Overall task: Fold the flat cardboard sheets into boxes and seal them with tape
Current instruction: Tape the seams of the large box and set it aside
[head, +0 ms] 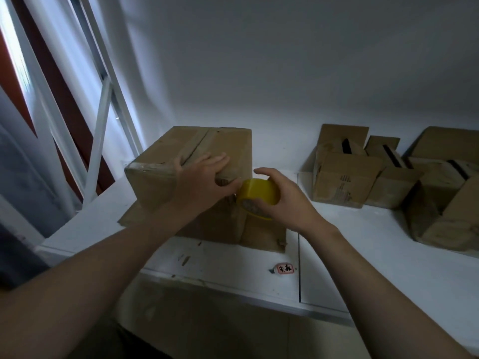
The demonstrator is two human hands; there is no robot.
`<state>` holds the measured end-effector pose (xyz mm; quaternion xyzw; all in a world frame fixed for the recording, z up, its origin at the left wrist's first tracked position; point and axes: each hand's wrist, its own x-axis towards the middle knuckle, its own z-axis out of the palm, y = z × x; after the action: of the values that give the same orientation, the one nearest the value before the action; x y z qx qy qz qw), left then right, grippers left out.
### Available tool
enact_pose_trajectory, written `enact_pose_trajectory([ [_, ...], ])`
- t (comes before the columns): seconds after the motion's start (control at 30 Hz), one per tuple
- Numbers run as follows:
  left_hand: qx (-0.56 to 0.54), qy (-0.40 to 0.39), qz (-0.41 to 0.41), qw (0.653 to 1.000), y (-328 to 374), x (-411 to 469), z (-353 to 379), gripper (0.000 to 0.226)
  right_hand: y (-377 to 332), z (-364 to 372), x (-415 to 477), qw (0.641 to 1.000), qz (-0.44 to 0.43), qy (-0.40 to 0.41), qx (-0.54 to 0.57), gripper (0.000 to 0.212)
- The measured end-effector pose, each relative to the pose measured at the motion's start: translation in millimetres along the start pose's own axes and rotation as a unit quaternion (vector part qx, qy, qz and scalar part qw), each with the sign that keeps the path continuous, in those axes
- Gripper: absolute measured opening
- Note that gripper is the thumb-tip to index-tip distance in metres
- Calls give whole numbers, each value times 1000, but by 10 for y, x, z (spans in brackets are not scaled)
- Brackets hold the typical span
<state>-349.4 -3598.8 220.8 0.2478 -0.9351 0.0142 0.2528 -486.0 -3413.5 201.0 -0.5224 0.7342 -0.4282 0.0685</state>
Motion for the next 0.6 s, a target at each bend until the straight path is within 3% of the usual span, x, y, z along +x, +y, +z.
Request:
enact_pose_trajectory([
  [0.13, -74, 26, 31, 996, -500, -126, -62, 80, -240, 293, -5, 999, -40, -36, 8, 61],
  [0.27, -169, -22, 121, 978, -977, -153, -163, 70, -446, 545, -28, 997, -58, -42, 11, 54],
  [0.4, -213, -123, 58, 968, -1252, -234, -457, 66, -747, 798, 3, 995, -88, -40, -21, 50],
  [0.6, -225, 56, 1, 973, -1115, -467, -287, 55, -973, 1071, 40, 997, -79, -17, -19, 44],
])
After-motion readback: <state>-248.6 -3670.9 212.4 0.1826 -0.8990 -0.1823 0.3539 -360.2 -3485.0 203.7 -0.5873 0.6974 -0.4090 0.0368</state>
